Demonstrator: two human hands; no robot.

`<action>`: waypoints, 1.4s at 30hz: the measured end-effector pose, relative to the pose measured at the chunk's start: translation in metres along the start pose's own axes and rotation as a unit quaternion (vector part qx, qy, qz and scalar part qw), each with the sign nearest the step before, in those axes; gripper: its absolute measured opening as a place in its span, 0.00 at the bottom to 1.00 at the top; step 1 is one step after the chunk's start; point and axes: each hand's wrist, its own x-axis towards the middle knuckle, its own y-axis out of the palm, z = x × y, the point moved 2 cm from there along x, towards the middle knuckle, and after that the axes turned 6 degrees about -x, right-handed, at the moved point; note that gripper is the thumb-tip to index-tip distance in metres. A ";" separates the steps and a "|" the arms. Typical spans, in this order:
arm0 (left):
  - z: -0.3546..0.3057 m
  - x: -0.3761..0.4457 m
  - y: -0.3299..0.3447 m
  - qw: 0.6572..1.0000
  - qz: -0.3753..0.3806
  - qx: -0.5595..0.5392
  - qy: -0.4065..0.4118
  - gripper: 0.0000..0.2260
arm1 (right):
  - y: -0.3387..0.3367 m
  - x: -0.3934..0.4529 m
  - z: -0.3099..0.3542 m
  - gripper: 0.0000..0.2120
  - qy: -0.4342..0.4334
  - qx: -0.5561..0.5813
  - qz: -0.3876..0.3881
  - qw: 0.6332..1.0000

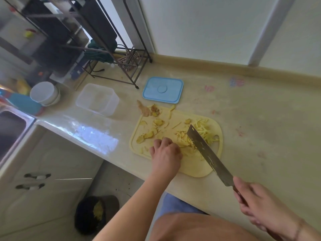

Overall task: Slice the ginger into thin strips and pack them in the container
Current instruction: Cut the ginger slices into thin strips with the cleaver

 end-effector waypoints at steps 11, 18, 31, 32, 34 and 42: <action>0.041 -0.022 -0.017 0.898 -0.091 -0.337 -0.267 0.06 | 0.003 0.003 0.001 0.32 -0.016 0.005 0.013 1.000; 0.032 -0.029 -0.006 0.929 -0.068 -0.250 -0.263 0.06 | 0.008 0.007 -0.001 0.27 -0.020 0.008 0.037 0.999; 0.025 -0.039 0.004 0.974 -0.146 -0.100 -0.139 0.06 | 0.004 0.008 -0.003 0.34 -0.030 -0.025 0.021 0.999; 0.026 -0.040 0.004 0.974 -0.151 -0.096 -0.139 0.06 | 0.004 0.007 -0.003 0.34 -0.029 -0.024 0.022 0.999; 0.029 -0.040 0.004 0.970 -0.158 -0.106 -0.148 0.04 | 0.004 0.006 -0.003 0.34 -0.026 -0.020 0.024 0.999; -0.016 -0.041 -0.002 0.871 -0.103 -0.398 -0.267 0.06 | 0.007 0.004 -0.001 0.26 -0.028 -0.018 0.034 0.999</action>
